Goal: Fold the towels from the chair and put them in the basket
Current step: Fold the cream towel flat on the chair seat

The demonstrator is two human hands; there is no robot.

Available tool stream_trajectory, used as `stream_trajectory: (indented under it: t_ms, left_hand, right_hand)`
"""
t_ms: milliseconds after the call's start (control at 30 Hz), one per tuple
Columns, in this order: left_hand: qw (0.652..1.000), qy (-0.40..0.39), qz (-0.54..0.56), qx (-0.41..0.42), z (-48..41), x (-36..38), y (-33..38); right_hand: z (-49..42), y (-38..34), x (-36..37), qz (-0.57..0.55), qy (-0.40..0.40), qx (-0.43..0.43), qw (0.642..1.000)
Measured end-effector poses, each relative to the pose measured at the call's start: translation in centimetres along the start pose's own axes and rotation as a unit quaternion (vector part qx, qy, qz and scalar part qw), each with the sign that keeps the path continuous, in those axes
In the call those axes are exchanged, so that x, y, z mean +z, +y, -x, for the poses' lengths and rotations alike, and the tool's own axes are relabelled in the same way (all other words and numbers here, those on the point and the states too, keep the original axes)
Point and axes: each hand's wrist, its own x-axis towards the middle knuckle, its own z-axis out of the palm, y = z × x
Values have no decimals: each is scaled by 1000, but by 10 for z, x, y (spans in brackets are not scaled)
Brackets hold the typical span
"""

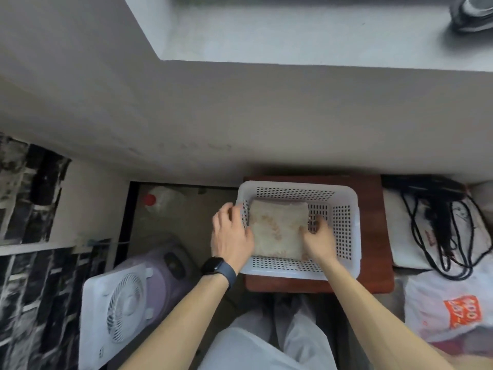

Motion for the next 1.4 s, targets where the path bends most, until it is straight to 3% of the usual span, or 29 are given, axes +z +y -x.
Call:
stream_trajectory:
  t_ms: [100, 167, 267, 733, 933, 1033, 1167, 1300, 1400]
  left_hand:
    - [955, -32, -178, 235, -6, 23, 8]
    - [912, -106, -272, 289, -12, 37, 11]
    - [879, -182, -364, 247, -27, 54, 5]
    - [864, -152, -430, 210, -39, 83, -15]
    - [885, -153, -401, 179, -22, 66, 3]
    - [911, -137, -362, 140, 5, 52, 13]
    - [967, -80, -241, 8, 60, 33, 17]
    - [983, -12, -81, -162, 135, 19, 1]
    - [957, 48, 28, -285, 205, 13, -20]
  right_hand:
    - [21, 8, 2, 137, 59, -133, 980]
    - [23, 18, 10, 259, 29, -234, 937]
    - [7, 28, 17, 360, -30, -288, 887]
    - [-33, 34, 16, 442, -66, -257, 857]
    - [-24, 20, -10, 427, -116, -281, 852]
    - [-4, 27, -29, 393, -124, -288, 864]
    - [34, 27, -51, 391, -156, -346, 839]
    - [95, -4, -50, 381, -184, -465, 778]
    - [147, -33, -29, 369, -226, -558, 708]
